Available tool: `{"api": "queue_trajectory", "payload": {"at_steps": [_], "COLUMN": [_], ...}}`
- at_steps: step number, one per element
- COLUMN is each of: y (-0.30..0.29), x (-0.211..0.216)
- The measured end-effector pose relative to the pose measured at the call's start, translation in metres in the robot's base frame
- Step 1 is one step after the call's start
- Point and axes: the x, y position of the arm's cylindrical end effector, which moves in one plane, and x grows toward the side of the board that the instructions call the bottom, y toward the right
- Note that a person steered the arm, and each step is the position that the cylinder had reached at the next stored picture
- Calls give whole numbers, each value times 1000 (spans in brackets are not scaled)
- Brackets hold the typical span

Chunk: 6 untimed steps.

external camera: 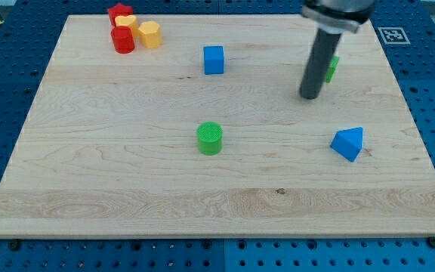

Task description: Push the red circle up a bit

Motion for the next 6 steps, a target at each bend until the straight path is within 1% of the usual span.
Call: {"api": "queue_trajectory", "payload": {"at_steps": [1,3,4,6], "y": [-51,-148,-197,-285], "x": [7,3,-13,-78]}}
